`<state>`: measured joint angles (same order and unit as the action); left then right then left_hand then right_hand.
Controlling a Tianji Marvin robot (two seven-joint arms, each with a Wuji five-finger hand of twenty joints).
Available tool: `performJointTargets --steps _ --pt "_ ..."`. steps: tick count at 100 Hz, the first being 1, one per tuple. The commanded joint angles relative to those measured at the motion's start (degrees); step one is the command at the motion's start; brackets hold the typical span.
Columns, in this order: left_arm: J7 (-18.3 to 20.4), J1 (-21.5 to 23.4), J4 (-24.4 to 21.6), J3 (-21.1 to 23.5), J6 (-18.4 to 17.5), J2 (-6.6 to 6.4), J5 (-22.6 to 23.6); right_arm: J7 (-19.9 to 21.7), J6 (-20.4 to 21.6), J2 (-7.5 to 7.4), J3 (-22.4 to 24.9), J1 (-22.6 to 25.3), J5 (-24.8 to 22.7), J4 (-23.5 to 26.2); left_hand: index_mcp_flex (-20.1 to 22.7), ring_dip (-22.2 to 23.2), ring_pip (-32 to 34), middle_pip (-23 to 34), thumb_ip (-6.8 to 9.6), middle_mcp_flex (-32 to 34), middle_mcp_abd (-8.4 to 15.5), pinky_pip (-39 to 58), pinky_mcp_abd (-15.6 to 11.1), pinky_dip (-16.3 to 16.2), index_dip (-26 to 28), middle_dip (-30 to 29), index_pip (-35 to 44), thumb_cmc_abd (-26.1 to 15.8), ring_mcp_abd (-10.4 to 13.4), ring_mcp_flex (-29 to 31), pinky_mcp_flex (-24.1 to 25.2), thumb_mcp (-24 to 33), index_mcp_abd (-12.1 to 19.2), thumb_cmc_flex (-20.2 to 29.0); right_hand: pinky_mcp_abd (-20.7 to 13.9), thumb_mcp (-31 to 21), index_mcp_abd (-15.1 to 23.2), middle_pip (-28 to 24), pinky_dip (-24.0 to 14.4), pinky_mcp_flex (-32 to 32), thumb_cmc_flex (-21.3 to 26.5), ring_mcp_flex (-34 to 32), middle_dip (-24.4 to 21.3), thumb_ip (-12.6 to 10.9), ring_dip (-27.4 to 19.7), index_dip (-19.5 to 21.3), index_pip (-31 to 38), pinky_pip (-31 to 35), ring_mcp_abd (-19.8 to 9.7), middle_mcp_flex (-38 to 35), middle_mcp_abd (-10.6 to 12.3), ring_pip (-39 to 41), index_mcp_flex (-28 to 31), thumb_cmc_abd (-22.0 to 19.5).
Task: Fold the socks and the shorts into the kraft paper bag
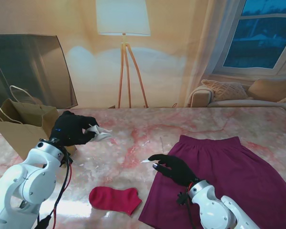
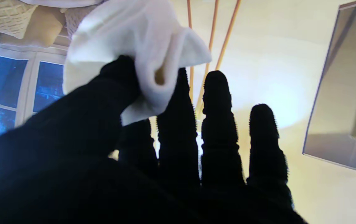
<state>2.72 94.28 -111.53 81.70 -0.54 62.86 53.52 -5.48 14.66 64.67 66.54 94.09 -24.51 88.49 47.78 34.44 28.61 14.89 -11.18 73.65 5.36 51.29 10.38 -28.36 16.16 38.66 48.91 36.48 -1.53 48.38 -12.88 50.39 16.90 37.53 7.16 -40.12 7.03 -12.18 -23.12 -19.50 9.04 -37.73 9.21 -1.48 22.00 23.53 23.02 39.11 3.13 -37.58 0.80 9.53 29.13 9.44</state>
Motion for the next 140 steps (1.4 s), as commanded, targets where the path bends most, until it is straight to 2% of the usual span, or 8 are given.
performJointTargets --steps 1,36,52,70,93,109,140 --pt "0.3 -0.65 -1.36 1.5 0.57 -0.93 -0.35 -0.26 0.32 0.36 -0.14 0.07 0.1 -0.28 2.68 0.65 1.11 1.84 -1.27 2.24 -0.01 -0.49 -0.13 0.67 2.58 1.6 3.73 -1.15 1.36 1.58 1.26 0.88 0.96 2.41 0.02 1.44 1.57 -0.61 -2.24 -0.16 0.49 -1.1 0.58 2.33 1.02 0.32 0.37 1.65 0.48 -0.59 0.08 1.1 -1.1 -1.17" --pt "6.75 -1.58 -6.65 9.78 2.2 -1.53 0.66 -0.83 0.92 0.57 -0.7 -0.46 0.62 -1.17 2.74 0.11 -0.39 1.12 -1.13 2.28 0.3 -2.75 -1.58 1.64 2.95 1.98 3.09 -1.43 1.86 0.8 2.32 0.28 1.08 2.52 0.01 1.46 1.54 -0.57 -2.23 -0.13 0.52 -1.01 0.56 2.32 1.0 0.31 0.35 1.65 0.51 -0.55 0.07 1.07 -1.13 -1.17" --pt "9.26 -2.39 -7.7 12.63 1.97 -1.88 1.77 -0.8 0.65 0.56 -0.61 -0.3 0.64 -0.97 2.82 -0.91 -1.46 0.73 -0.97 2.24 0.26 -3.06 -1.29 1.89 3.18 2.0 2.81 -1.54 1.94 1.74 2.25 -0.33 0.94 2.9 0.04 1.45 1.48 -0.55 -2.24 -0.1 0.55 -0.96 0.55 2.32 1.0 0.3 0.37 1.64 0.55 -0.55 0.13 1.04 -1.11 -1.15" --pt "12.7 -3.27 -7.97 15.48 0.2 -2.47 4.18 -1.06 0.62 0.62 -0.66 -0.24 0.6 -0.89 2.72 -1.19 -1.6 0.61 -0.94 2.25 0.36 -3.04 -0.63 1.85 3.3 1.93 2.65 -1.7 1.51 1.89 2.2 -0.44 1.38 2.71 0.04 1.52 1.49 -0.57 -2.24 -0.14 0.47 -1.07 0.56 2.33 1.02 0.29 0.33 1.65 0.43 -0.58 0.05 1.09 -1.13 -1.17" --pt "15.27 -3.81 -7.84 18.58 -0.86 -2.93 6.99 -1.02 0.26 0.6 -0.47 0.5 0.69 -0.1 2.73 -1.04 -1.28 0.64 -0.92 2.32 0.54 -3.09 -0.47 1.6 3.47 1.99 2.56 -1.79 1.68 1.91 2.72 -0.56 1.52 2.68 0.02 1.49 1.42 -0.55 -2.25 -0.12 0.49 -1.02 0.55 2.33 1.02 0.28 0.29 1.66 0.47 -0.56 0.06 1.07 -1.11 -1.14" --pt "18.91 -4.27 -7.38 19.96 -1.24 -3.42 10.42 -1.21 0.29 0.61 -0.38 0.8 0.57 0.26 2.84 -0.81 -0.89 0.68 -0.92 2.43 0.29 -3.54 -1.69 1.39 3.39 1.81 2.35 -1.99 1.64 2.25 4.35 -0.83 0.49 2.81 0.04 1.5 1.5 -0.56 -2.26 -0.13 0.48 -1.05 0.55 2.33 1.02 0.28 0.28 1.66 0.58 -0.56 0.04 1.08 -1.13 -1.12" --pt "20.33 -5.05 -5.35 20.93 -3.75 -3.83 16.23 -1.16 -0.07 0.58 -0.12 1.36 0.49 1.03 3.22 -0.54 -0.73 1.0 -0.81 2.65 0.0 -4.15 -1.53 1.08 3.16 1.5 2.18 -1.87 1.41 2.11 5.44 -0.68 -0.22 2.92 0.11 1.51 1.47 -0.56 -2.27 -0.12 0.48 -1.06 0.55 2.33 1.03 0.3 0.3 1.66 0.49 -0.56 0.1 1.08 -1.14 -1.09"
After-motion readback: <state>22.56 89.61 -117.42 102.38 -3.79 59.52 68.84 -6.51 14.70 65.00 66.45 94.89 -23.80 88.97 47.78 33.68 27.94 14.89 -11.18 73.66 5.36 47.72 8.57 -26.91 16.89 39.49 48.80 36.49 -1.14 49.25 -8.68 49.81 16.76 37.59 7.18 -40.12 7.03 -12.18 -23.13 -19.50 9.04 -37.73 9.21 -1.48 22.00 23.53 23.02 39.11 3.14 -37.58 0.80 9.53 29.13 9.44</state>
